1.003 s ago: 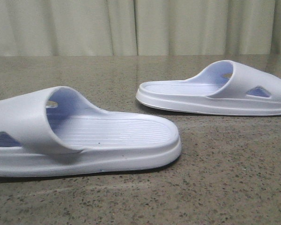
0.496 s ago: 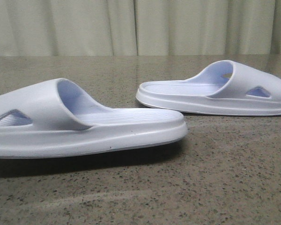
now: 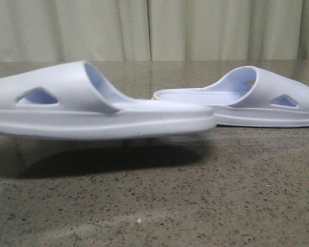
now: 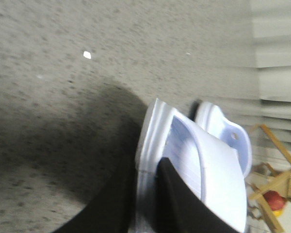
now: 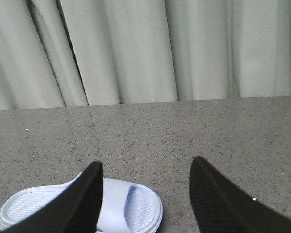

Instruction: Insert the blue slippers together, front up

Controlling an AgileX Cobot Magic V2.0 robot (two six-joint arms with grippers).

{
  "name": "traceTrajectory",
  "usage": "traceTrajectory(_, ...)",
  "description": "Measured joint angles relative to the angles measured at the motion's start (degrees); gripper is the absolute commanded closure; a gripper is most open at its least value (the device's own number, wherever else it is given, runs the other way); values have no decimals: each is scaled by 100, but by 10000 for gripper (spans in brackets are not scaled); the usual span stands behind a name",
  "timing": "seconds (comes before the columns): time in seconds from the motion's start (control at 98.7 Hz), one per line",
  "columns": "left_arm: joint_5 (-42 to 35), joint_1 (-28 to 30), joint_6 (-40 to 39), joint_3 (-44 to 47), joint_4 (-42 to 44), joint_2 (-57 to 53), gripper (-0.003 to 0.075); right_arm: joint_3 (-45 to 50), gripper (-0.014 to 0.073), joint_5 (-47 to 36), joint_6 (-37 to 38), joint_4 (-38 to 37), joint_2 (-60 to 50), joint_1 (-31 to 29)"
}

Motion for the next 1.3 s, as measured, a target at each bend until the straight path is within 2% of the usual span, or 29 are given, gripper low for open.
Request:
traceTrajectory(0.324, 479, 0, 1153, 0, -1512, 0, 704, 0, 253, 30, 61, 0, 433, 0)
traceTrajectory(0.547, 352, 0, 1920, 0, -2229, -300, 704, 0, 253, 110, 1144, 0, 1514, 0)
traceTrajectory(0.749, 235, 0, 2085, 0, -2394, -436, 704, 0, 253, -171, 1823, 337, 2531, 0)
traceTrajectory(1.013, 235, 0, 2126, 0, -2430, -436, 704, 21, 252, -709, 1906, 1110, 3398, 0)
traceTrajectory(1.296, 208, 0, 2137, 0, -2430, -436, 704, 21, 252, -1120, 1918, 1334, 3877, 0)
